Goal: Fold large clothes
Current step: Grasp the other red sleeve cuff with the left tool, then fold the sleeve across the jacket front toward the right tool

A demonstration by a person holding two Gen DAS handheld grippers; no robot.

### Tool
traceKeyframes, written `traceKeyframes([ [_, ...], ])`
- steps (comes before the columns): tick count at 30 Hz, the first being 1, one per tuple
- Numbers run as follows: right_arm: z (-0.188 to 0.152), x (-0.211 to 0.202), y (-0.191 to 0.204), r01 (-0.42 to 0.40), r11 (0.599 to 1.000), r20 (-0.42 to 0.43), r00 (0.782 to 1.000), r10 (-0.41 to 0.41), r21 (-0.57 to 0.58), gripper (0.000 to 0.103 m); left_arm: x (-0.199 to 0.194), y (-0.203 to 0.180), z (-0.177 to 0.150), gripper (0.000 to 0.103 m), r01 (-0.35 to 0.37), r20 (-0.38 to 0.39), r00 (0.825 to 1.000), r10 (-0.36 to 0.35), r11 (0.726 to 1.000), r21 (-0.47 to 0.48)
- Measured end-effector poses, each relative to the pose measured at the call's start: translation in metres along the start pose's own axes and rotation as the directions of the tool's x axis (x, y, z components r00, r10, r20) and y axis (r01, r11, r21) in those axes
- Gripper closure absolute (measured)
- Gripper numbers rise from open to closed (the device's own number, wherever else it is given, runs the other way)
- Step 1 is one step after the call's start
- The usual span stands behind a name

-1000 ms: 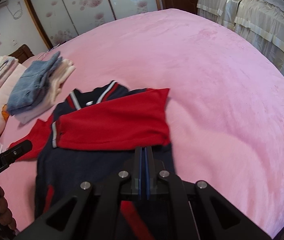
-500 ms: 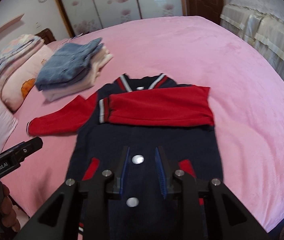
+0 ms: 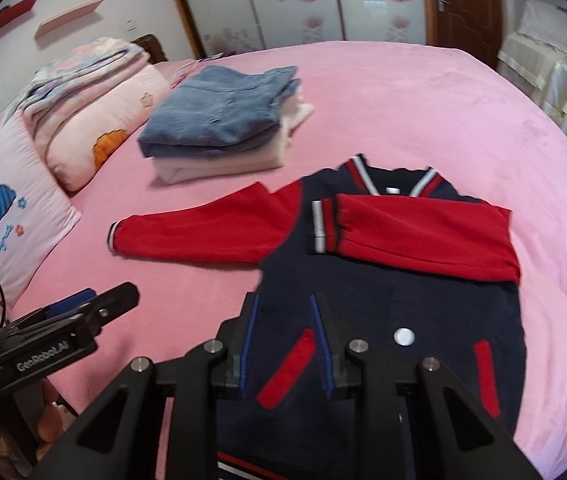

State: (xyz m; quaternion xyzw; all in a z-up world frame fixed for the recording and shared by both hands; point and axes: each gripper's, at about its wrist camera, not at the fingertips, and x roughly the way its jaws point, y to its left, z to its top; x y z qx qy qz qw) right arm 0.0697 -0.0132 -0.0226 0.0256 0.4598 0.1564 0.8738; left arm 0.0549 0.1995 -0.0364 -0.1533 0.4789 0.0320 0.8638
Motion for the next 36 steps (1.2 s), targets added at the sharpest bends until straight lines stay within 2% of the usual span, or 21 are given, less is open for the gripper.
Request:
traceKeyframes([
  [3,-0.001,0.007,0.011,-0.007,1.000,-0.014,1.000,0.007,-0.026,0.077,0.007,0.013,0.000,0.026,0.019,-0.005,1.000,-0.019,0.999,-0.038],
  [8,-0.001,0.022,0.021,-0.012,0.999,-0.040,0.999,0.010,-0.046,0.077,0.035,0.045,0.000,0.026,0.092,-0.012,0.995,-0.094,0.984,-0.150],
  [11,0.000,0.033,0.023,-0.016,0.999,-0.052,0.999,0.013,-0.046,0.077,0.055,0.069,0.001,0.026,0.152,0.011,0.988,-0.154,0.957,-0.249],
  [15,0.001,0.052,0.023,-0.014,0.999,-0.069,0.998,0.012,-0.039,0.077,0.085,0.098,0.007,0.029,0.219,0.059,0.975,-0.213,0.899,-0.379],
  [19,0.003,0.069,0.022,-0.018,0.999,-0.085,0.996,0.016,-0.027,0.077,0.109,0.117,0.018,0.042,0.254,0.091,0.967,-0.239,0.850,-0.461],
  [22,0.004,0.079,0.018,-0.023,1.000,-0.092,0.995,0.022,-0.013,0.077,0.122,0.127,0.027,0.048,0.257,0.111,0.966,-0.233,0.826,-0.501],
  [24,0.004,0.084,0.014,-0.027,1.000,-0.094,0.995,0.027,0.001,0.077,0.130,0.131,0.032,0.061,0.234,0.115,0.972,-0.204,0.819,-0.523],
  [25,0.004,0.086,0.012,-0.029,1.000,-0.095,0.995,0.030,0.008,0.077,0.133,0.132,0.035,0.083,0.210,0.107,0.978,-0.181,0.823,-0.529],
  [26,0.004,0.087,0.010,-0.030,0.999,-0.096,0.995,0.032,0.016,0.077,0.138,0.132,0.038,0.098,0.159,0.080,0.987,-0.138,0.834,-0.529],
  [29,0.003,0.090,-0.003,-0.035,0.998,-0.099,0.994,0.040,0.048,0.077,0.139,0.120,0.047,0.100,0.095,0.073,0.995,-0.067,0.848,-0.521],
  [31,0.002,0.087,-0.014,-0.036,0.997,-0.088,0.995,0.042,0.070,0.077,0.128,0.095,0.058,0.101,0.031,0.095,0.995,0.013,0.891,-0.453],
  [32,0.002,0.085,-0.019,-0.033,0.996,-0.084,0.996,0.040,0.080,0.077,0.121,0.081,0.064,0.101,0.023,0.121,0.992,0.030,0.909,-0.416],
  [34,0.002,0.078,-0.035,-0.029,0.993,-0.065,0.997,0.036,0.110,0.077,0.107,0.049,0.079,0.101,0.036,0.166,0.986,0.021,0.944,-0.329],
  [36,0.002,0.070,-0.055,-0.016,0.989,-0.042,0.999,0.022,0.147,0.077,0.096,0.013,0.091,0.101,0.071,0.198,0.980,-0.025,0.971,-0.229],
])
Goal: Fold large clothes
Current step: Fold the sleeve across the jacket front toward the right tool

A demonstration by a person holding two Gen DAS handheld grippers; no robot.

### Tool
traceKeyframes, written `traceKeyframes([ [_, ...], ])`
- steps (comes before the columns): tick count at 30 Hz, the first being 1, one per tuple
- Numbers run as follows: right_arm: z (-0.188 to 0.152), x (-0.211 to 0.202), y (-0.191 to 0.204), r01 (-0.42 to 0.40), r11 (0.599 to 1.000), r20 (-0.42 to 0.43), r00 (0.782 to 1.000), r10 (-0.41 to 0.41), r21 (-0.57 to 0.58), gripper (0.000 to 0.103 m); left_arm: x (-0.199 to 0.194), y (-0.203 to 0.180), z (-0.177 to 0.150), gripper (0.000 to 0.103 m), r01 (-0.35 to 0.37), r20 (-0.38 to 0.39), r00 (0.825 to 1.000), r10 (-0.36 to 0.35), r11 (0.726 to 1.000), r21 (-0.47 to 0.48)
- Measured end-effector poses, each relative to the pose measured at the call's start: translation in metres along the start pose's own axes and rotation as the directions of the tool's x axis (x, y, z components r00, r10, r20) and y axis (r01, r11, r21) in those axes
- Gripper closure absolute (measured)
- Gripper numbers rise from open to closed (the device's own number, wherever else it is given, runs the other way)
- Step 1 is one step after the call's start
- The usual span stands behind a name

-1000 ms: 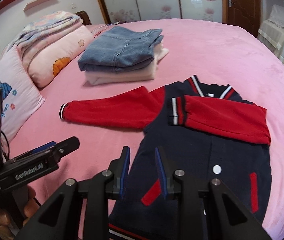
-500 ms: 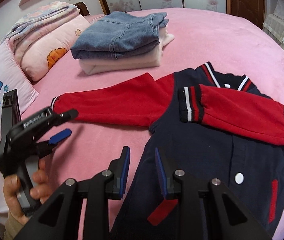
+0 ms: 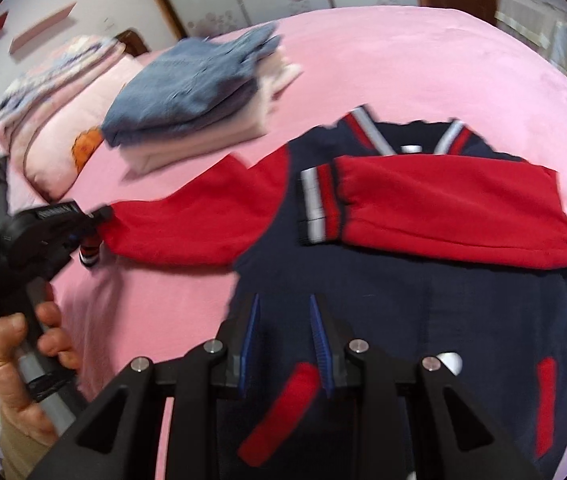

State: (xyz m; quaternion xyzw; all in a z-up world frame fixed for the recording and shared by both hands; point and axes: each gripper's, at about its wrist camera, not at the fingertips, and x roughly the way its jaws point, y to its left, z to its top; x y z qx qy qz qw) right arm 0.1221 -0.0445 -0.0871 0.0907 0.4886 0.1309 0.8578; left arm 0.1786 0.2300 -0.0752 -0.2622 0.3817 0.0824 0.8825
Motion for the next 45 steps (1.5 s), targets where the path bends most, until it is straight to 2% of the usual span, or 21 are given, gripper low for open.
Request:
traceKeyframes([
  [3,0.003,-0.015,-0.033,0.024,0.998,0.035,0.999,-0.026,0.064,0.077,-0.005,-0.067,-0.007,0.101,0.109,-0.018,0.994,-0.107,0.986,0.126],
  [6,0.003,-0.027,-0.068,0.059,0.990,0.058,0.996,-0.067,0.127,0.077,0.003,-0.134,-0.035,0.101,0.198,-0.079,0.980,-0.183,0.947,0.253],
  [7,0.003,-0.029,-0.077,0.068,0.988,0.060,0.995,-0.077,0.142,0.077,0.009,-0.146,-0.040,0.100,0.215,-0.108,0.975,-0.192,0.936,0.277],
  [9,0.000,-0.034,-0.102,0.091,0.978,0.052,0.993,-0.102,0.186,0.077,0.030,-0.175,-0.063,0.092,0.256,-0.206,0.959,-0.198,0.913,0.317],
  [10,-0.002,-0.035,-0.109,0.096,0.975,0.048,0.993,-0.108,0.201,0.077,0.042,-0.185,-0.077,0.080,0.289,-0.273,0.941,-0.203,0.899,0.329],
  [11,-0.004,-0.038,-0.120,0.104,0.970,0.045,0.992,-0.117,0.219,0.077,0.051,-0.190,-0.087,0.068,0.301,-0.313,0.930,-0.196,0.892,0.336],
  [12,-0.007,-0.040,-0.127,0.112,0.966,0.042,0.991,-0.125,0.231,0.077,0.062,-0.197,-0.098,0.061,0.294,-0.343,0.924,-0.172,0.892,0.344],
  [13,-0.007,-0.040,-0.131,0.116,0.964,0.041,0.991,-0.129,0.238,0.077,0.071,-0.203,-0.108,0.042,0.288,-0.371,0.917,-0.150,0.891,0.351],
  [14,-0.010,-0.041,-0.137,0.118,0.962,0.040,0.991,-0.132,0.246,0.077,0.078,-0.205,-0.114,0.033,0.292,-0.394,0.908,-0.142,0.890,0.351],
  [17,-0.012,-0.043,-0.144,0.114,0.959,0.041,0.991,-0.129,0.258,0.077,0.077,-0.205,-0.119,0.031,0.311,-0.423,0.893,-0.153,0.890,0.334],
  [20,-0.011,-0.044,-0.145,0.098,0.962,0.054,0.992,-0.115,0.254,0.077,0.067,-0.201,-0.108,0.031,0.361,-0.444,0.871,-0.211,0.887,0.287],
  [24,-0.005,-0.047,-0.133,0.065,0.973,0.074,0.994,-0.083,0.220,0.077,0.030,-0.170,-0.100,0.029,0.416,-0.449,0.845,-0.289,0.884,0.214],
  [26,0.000,-0.045,-0.122,0.044,0.981,0.083,0.995,-0.061,0.189,0.077,0.012,-0.153,-0.092,0.022,0.440,-0.431,0.839,-0.332,0.880,0.178],
  [27,0.003,-0.044,-0.115,0.032,0.985,0.084,0.995,-0.047,0.168,0.077,0.003,-0.147,-0.091,0.021,0.444,-0.419,0.840,-0.344,0.880,0.168],
  [29,0.010,-0.041,-0.100,0.013,0.993,0.084,0.996,-0.023,0.118,0.077,-0.011,-0.128,-0.085,0.019,0.426,-0.380,0.858,-0.345,0.891,0.154],
  [33,0.029,-0.027,-0.050,-0.007,0.998,0.085,0.996,0.013,-0.069,0.077,-0.023,-0.091,-0.077,0.019,0.336,-0.318,0.907,-0.277,0.930,0.147],
  [35,0.036,-0.020,-0.028,0.008,0.987,0.097,0.995,0.008,-0.157,0.077,-0.022,-0.073,-0.075,0.019,0.257,-0.295,0.933,-0.204,0.955,0.152],
  [39,0.050,0.000,0.016,0.052,0.944,0.133,0.991,-0.008,-0.325,0.056,-0.019,-0.047,-0.073,0.019,0.180,-0.290,0.948,-0.134,0.974,0.139],
  [42,0.061,0.019,0.033,0.075,0.920,0.132,0.991,-0.026,-0.384,0.056,-0.020,-0.028,-0.070,0.019,0.151,-0.271,0.955,-0.118,0.983,0.105],
  [45,0.075,0.042,0.040,0.081,0.918,0.083,0.995,-0.052,-0.389,0.056,-0.019,-0.014,-0.068,0.019,0.137,-0.267,0.957,-0.114,0.988,0.068],
])
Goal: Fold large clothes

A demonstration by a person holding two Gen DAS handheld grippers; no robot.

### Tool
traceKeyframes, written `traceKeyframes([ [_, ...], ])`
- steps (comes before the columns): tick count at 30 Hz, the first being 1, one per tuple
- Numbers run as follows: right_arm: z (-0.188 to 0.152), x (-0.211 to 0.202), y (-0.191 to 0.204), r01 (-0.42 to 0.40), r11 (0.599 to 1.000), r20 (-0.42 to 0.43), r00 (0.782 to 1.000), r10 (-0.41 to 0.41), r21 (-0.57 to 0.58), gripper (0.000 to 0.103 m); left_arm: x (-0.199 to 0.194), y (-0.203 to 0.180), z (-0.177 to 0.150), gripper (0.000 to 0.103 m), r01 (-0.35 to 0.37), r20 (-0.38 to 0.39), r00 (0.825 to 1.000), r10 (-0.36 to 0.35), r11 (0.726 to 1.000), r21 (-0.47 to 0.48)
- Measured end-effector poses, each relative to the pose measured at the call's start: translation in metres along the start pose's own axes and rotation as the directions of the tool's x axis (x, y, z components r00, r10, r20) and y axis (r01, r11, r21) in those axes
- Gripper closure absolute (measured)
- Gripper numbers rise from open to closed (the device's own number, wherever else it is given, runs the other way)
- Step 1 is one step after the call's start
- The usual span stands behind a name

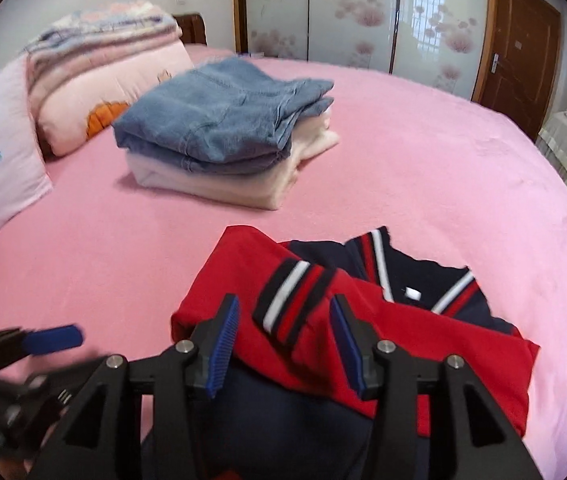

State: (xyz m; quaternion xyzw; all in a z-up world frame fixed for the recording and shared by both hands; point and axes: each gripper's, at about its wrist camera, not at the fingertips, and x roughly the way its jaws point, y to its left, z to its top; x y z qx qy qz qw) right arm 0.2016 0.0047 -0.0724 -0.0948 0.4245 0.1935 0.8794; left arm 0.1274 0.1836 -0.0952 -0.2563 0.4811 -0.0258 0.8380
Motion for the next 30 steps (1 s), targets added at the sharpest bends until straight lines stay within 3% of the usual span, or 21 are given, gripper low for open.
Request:
traceKeyframes([
  [6,-0.002,0.042,0.016,0.110,0.990,-0.114,0.986,-0.120,-0.088,0.043,-0.002,0.015,-0.004,0.019,-0.014,-0.011,1.000,0.014,0.999,-0.031],
  [11,-0.013,0.052,0.032,0.231,0.956,-0.119,0.960,-0.255,-0.183,0.043,-0.003,0.024,-0.012,0.019,0.008,-0.044,0.999,-0.010,0.999,-0.041],
  [15,-0.018,0.053,0.030,0.292,0.939,-0.128,0.940,-0.317,-0.179,0.044,-0.012,0.029,-0.016,0.019,0.019,-0.038,0.999,-0.020,0.999,-0.038],
  [20,-0.018,0.049,0.027,0.307,0.937,-0.145,0.932,-0.332,-0.168,0.055,-0.030,0.038,-0.016,0.019,0.031,-0.010,0.999,-0.032,0.999,-0.043],
  [24,-0.011,0.042,0.026,0.312,0.941,-0.160,0.930,-0.331,-0.135,0.071,-0.036,0.044,-0.013,0.019,0.026,0.002,1.000,-0.026,0.999,-0.044],
  [30,-0.001,0.016,0.003,0.250,0.968,-0.160,0.956,-0.247,-0.004,0.074,-0.040,0.046,-0.013,0.019,0.025,0.001,1.000,-0.024,0.999,-0.046],
])
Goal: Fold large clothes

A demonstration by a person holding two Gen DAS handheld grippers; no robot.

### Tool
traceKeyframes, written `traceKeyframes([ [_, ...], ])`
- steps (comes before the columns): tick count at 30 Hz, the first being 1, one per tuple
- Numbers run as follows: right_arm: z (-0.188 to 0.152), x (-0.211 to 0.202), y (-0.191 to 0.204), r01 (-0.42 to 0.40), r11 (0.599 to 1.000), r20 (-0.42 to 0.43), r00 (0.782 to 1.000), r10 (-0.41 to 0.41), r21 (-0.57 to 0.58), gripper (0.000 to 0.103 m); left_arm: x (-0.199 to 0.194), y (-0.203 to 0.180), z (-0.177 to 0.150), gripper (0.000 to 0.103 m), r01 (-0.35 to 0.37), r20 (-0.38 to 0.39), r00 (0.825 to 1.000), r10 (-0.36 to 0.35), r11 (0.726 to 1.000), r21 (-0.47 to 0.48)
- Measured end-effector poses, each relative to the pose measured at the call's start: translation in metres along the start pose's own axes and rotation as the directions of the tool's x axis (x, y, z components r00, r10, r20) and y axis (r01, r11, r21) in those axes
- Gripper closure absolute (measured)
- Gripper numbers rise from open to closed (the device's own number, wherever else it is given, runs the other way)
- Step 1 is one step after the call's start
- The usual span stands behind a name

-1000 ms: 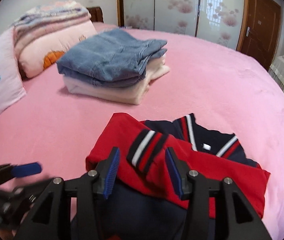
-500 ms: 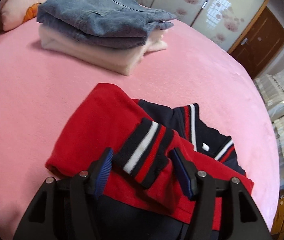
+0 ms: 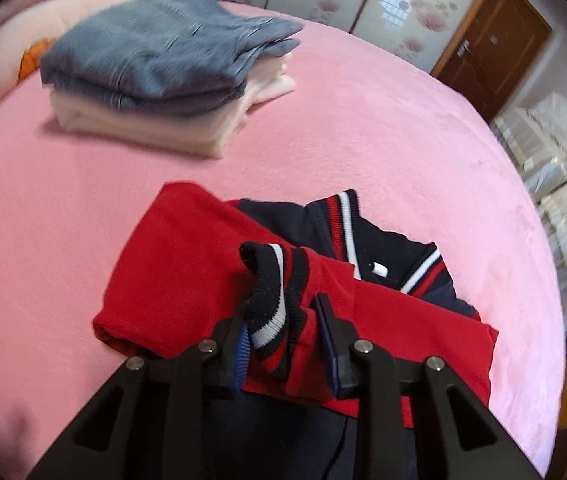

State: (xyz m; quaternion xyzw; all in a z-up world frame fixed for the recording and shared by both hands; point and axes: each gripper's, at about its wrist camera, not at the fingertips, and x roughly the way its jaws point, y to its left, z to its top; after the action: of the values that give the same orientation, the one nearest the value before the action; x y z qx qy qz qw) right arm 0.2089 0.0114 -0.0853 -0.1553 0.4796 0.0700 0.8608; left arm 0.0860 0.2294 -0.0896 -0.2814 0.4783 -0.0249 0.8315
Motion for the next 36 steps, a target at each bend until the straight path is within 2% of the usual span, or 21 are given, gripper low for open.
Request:
traceKeyframes([
  [5,-0.001,-0.027,-0.038,-0.110,0.986,0.043,0.993,0.106,0.126,0.074,0.000,-0.012,0.000,0.019,-0.001,-0.003,1.000,0.001,1.000,0.027],
  [11,-0.026,-0.046,-0.120,-0.196,0.935,0.104,0.979,0.173,0.296,0.073,0.013,-0.039,0.002,0.019,0.035,-0.006,0.999,-0.035,0.997,0.075],
  [15,-0.060,-0.022,-0.174,-0.175,0.901,0.075,0.985,0.158,0.397,0.070,0.032,-0.059,0.003,0.019,0.045,-0.026,0.999,-0.042,0.993,0.107],
  [18,-0.085,0.002,-0.201,-0.177,0.876,-0.001,0.980,0.199,0.449,0.063,0.049,-0.071,0.005,0.019,0.052,-0.053,0.998,-0.046,0.991,0.122],
  [20,-0.101,0.009,-0.219,-0.201,0.847,0.003,0.973,0.229,0.492,0.058,0.060,-0.077,0.008,0.019,0.057,-0.068,0.996,-0.049,0.990,0.129],
  [23,-0.112,0.006,-0.234,-0.247,0.821,0.044,0.964,0.263,0.515,0.050,0.075,-0.085,0.019,0.019,0.064,-0.075,0.996,-0.054,0.988,0.141],
  [27,-0.106,0.009,-0.243,-0.304,0.799,0.067,0.946,0.317,0.519,0.043,0.100,-0.091,0.043,0.019,0.080,-0.095,0.993,-0.067,0.987,0.138],
  [31,-0.099,0.021,-0.246,-0.345,0.765,0.078,0.929,0.363,0.544,0.043,0.133,-0.101,0.063,0.019,0.070,-0.135,0.990,-0.048,0.984,0.161],
  [33,-0.096,0.030,-0.243,-0.330,0.774,0.058,0.932,0.357,0.541,0.043,0.153,-0.106,0.068,0.019,0.040,-0.166,0.986,-0.008,0.981,0.189],
  [35,-0.094,0.033,-0.235,-0.304,0.806,0.034,0.942,0.334,0.508,0.044,0.167,-0.110,0.067,0.023,0.032,-0.199,0.980,0.008,0.979,0.199],
  [36,-0.093,0.033,-0.230,-0.285,0.830,0.024,0.950,0.313,0.479,0.054,0.173,-0.113,0.067,0.027,0.038,-0.211,0.978,0.008,0.977,0.212],
])
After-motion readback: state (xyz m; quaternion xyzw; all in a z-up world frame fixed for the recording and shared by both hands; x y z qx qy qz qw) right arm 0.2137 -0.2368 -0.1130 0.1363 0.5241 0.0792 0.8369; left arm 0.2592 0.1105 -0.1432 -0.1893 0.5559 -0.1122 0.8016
